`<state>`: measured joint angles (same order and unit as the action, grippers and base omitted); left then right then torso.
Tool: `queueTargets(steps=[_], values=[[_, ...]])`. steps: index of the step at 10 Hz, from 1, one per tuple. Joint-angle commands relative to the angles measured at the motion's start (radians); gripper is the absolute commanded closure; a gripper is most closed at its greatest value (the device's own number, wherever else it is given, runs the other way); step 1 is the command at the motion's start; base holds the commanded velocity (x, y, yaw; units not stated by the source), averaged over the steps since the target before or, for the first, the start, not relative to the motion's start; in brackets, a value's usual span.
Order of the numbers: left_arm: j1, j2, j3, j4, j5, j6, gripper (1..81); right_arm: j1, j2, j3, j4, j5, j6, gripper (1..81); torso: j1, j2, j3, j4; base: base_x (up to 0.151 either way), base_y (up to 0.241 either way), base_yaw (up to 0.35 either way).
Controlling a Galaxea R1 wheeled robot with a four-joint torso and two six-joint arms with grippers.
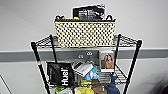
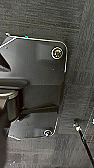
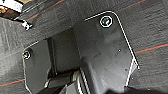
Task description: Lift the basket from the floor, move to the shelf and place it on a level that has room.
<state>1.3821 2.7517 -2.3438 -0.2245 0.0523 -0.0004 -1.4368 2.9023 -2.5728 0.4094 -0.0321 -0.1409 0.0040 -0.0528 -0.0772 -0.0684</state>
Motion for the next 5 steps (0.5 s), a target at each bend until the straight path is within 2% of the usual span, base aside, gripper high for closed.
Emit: queueTargets(steps=[1, 3, 5], values=[[-0.031, 0.092, -0.143, 0.042, 0.058, 0.005, 1.0, 0.022, 0.063, -0.102, -0.032, -0.026, -0.005, 1.0, 0.0, 0.0, 0.0, 0.0, 0.0, 0.0, 0.0], [-0.028, 0.157, -0.241, 0.043, 0.064, 0.005, 1.0, 0.011, 0.083, -0.124, -0.033, 0.006, -0.005, 1.0, 0.0, 0.0, 0.0, 0.0, 0.0, 0.0, 0.0], [-0.022, 0.224, -0.338, 0.047, 0.066, 0.005, 1.0, 0.011, 0.113, -0.158, -0.041, 0.005, -0.005, 1.0, 0.0, 0.0, 0.0, 0.0, 0.0, 0.0, 0.0]])
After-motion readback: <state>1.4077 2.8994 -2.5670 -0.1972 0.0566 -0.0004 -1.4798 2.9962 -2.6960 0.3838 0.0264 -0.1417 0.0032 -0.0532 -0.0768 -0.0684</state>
